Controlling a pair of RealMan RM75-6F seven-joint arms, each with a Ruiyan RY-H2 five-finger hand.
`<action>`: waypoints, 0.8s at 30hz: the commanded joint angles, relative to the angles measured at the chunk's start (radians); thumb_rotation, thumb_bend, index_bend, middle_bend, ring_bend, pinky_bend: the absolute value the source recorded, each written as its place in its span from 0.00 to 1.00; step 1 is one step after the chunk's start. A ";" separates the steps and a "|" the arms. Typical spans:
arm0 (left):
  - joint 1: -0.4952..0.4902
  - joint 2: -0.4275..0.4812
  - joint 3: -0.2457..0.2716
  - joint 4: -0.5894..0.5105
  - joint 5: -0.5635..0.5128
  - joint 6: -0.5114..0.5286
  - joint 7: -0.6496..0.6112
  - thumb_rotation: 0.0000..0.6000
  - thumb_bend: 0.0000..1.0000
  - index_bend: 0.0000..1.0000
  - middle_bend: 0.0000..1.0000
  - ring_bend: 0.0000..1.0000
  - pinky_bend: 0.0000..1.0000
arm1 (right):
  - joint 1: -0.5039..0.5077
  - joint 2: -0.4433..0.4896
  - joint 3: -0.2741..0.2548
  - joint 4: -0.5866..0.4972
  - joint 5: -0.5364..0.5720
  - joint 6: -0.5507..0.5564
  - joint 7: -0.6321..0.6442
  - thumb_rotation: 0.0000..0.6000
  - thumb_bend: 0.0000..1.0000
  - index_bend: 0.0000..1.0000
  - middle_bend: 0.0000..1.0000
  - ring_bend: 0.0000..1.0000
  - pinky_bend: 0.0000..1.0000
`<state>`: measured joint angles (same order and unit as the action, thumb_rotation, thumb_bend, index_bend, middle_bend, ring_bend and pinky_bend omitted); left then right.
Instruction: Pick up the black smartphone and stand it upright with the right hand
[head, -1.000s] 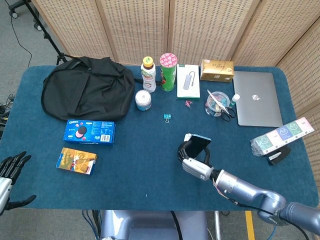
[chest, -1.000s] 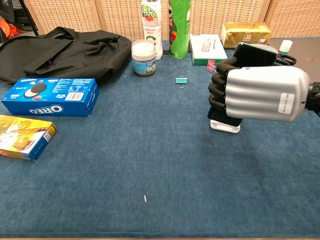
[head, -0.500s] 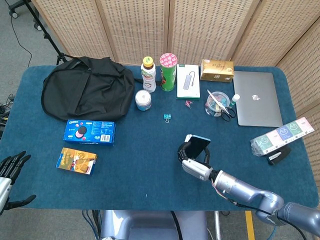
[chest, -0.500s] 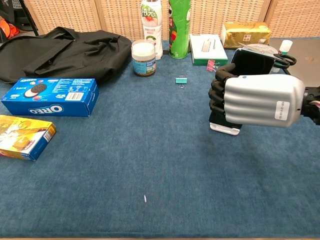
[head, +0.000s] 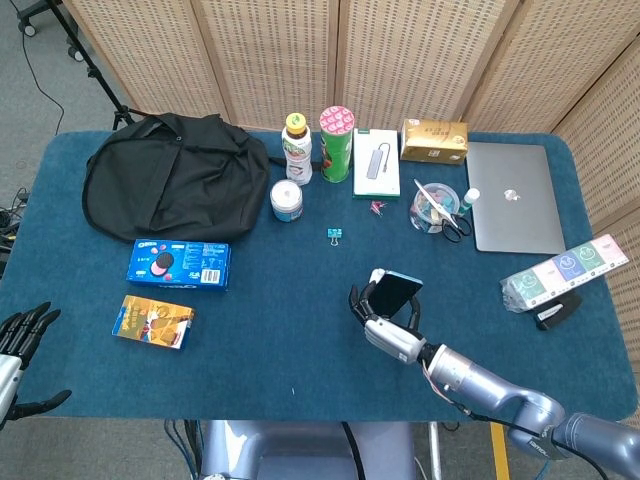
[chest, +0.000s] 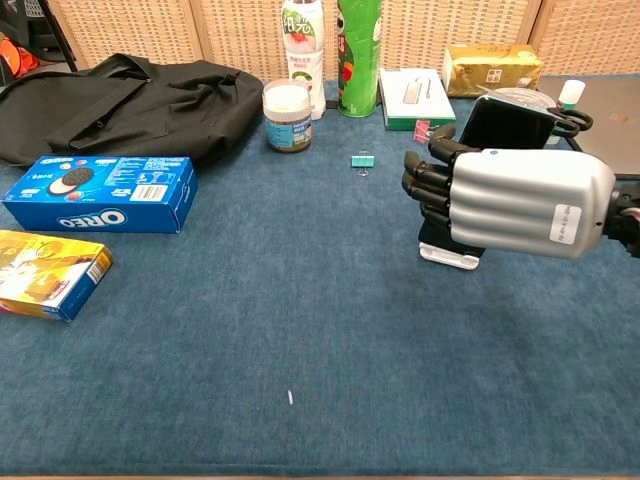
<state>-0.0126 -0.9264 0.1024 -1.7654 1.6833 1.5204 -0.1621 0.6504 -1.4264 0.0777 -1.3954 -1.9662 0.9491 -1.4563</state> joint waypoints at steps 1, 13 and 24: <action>0.000 0.000 0.001 0.000 0.001 0.000 0.001 1.00 0.00 0.00 0.00 0.00 0.00 | -0.013 -0.004 0.002 -0.004 0.007 0.011 -0.018 1.00 0.16 0.30 0.14 0.10 0.28; -0.001 0.003 0.003 -0.003 0.001 -0.004 -0.001 1.00 0.00 0.00 0.00 0.00 0.00 | -0.046 -0.017 0.011 -0.026 0.046 0.023 -0.071 1.00 0.16 0.10 0.00 0.00 0.15; 0.001 0.007 0.000 0.000 0.000 0.004 -0.014 1.00 0.00 0.00 0.00 0.00 0.00 | -0.087 0.049 0.016 -0.123 0.041 0.143 0.020 1.00 0.16 0.09 0.00 0.00 0.15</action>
<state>-0.0124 -0.9200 0.1034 -1.7661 1.6830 1.5225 -0.1747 0.5791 -1.4036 0.0905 -1.4885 -1.9210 1.0470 -1.4804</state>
